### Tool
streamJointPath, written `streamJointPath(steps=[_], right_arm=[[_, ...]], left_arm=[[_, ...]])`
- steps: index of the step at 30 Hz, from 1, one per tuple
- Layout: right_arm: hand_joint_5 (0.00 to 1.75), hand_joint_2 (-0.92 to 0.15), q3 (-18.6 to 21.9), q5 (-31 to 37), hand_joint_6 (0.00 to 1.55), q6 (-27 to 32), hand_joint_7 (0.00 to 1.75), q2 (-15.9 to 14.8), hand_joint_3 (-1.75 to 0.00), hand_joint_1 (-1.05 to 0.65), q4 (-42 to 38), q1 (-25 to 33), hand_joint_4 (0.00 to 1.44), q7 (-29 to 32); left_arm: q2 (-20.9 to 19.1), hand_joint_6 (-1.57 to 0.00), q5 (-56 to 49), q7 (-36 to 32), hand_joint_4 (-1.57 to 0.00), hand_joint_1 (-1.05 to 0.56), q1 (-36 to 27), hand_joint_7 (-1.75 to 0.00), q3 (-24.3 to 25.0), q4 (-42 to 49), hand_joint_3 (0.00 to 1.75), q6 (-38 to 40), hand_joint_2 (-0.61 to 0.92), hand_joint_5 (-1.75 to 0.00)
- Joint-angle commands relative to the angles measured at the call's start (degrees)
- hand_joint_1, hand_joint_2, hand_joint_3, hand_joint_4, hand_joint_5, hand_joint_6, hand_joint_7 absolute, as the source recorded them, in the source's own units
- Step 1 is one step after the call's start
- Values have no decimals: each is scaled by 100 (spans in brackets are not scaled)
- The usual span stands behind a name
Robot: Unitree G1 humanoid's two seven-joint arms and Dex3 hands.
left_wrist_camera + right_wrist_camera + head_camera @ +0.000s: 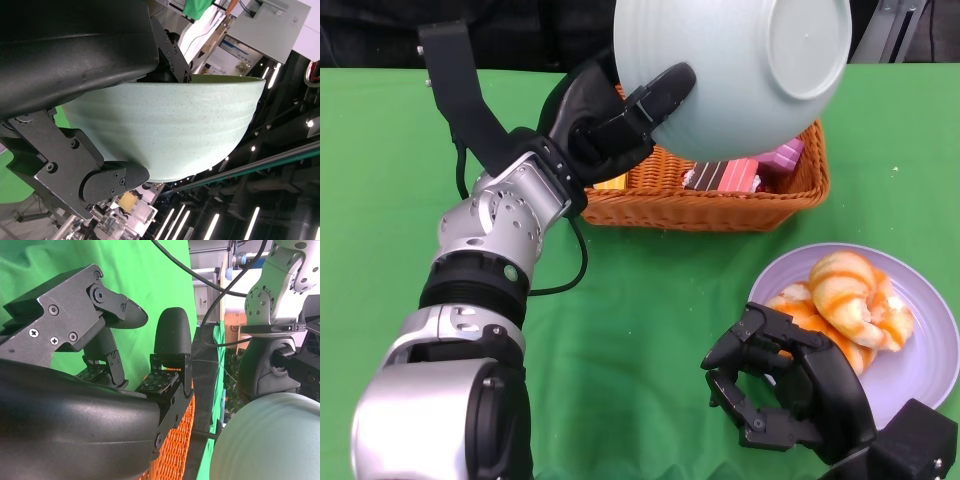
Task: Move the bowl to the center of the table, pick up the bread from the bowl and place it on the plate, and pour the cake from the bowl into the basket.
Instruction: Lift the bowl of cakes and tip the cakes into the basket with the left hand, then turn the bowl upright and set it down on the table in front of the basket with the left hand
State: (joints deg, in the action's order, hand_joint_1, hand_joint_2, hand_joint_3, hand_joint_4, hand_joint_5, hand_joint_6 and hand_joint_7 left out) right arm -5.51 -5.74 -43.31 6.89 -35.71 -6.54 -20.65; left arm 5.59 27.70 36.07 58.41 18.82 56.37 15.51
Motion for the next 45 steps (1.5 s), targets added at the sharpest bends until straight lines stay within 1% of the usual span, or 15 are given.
streamJointPath(steps=[1, 10, 14, 18, 23, 27, 29, 36, 37, 39, 45], right_arm=[[165, -54, 13, -115, 70, -1, 127, 2, -95, -8, 10, 17, 75, -88], [166, -53, 26, -50, 71, 40, 128, -35, -94, -10, 58, 29, 75, -57], [166, -54, 38, -53, 68, 0, 129, -58, -96, -8, 95, 36, 70, -64], [165, -53, 27, 49, 67, 89, 131, -82, -97, -8, 309, 112, 70, 55], [165, -54, -32, -23, 68, 440, 131, -153, -95, -8, 775, 263, 72, -14], [165, -54, -35, 21, 68, 545, 130, -173, -93, -9, 930, 324, 74, 23], [165, -54, -38, 58, 68, 574, 130, -180, -92, -9, 987, 349, 74, 53], [165, -54, -53, 49, 69, 618, 130, -184, -92, -10, 1080, 387, 74, 50], [165, -54, -59, 43, 69, 615, 129, -184, -94, -8, 1100, 392, 74, 43], [165, -53, -66, 29, 69, 616, 129, -183, -97, -7, 1121, 397, 75, 31], [165, -52, -71, -28, 69, 607, 129, -184, -101, -5, 1098, 384, 75, -23]], left_arm=[[-64, -82, 123, -47, -69, -10, 269, -143, 95, 11, 104, 75, 63, -162], [-72, -81, 319, -72, -68, -11, 386, -145, 353, 151, 100, 295, 66, -161], [-57, -81, 384, -192, -70, -13, 466, -140, 427, 144, 89, 416, 70, -156], [-41, -82, 398, -280, -71, -13, 528, -139, 418, 86, 86, 456, 71, -155], [5, -78, 410, -407, -69, -14, 571, -150, 373, -57, 88, 532, 70, -160], [29, -75, 468, -505, -68, -13, 570, -154, 399, -108, 92, 607, 69, -162], [39, -74, 496, -551, -68, -12, 567, -155, 406, -135, 95, 648, 67, -163], [48, -74, 547, -635, -67, -12, 567, -156, 424, -167, 99, 734, 65, -164], [49, -78, 574, -678, -68, -11, 577, -148, 447, -163, 95, 783, 64, -161], [49, -80, 605, -735, -69, -11, 587, -144, 480, -165, 93, 855, 64, -160], [52, -79, 611, -776, -67, -10, 585, -147, 517, -190, 94, 929, 64, -163]])
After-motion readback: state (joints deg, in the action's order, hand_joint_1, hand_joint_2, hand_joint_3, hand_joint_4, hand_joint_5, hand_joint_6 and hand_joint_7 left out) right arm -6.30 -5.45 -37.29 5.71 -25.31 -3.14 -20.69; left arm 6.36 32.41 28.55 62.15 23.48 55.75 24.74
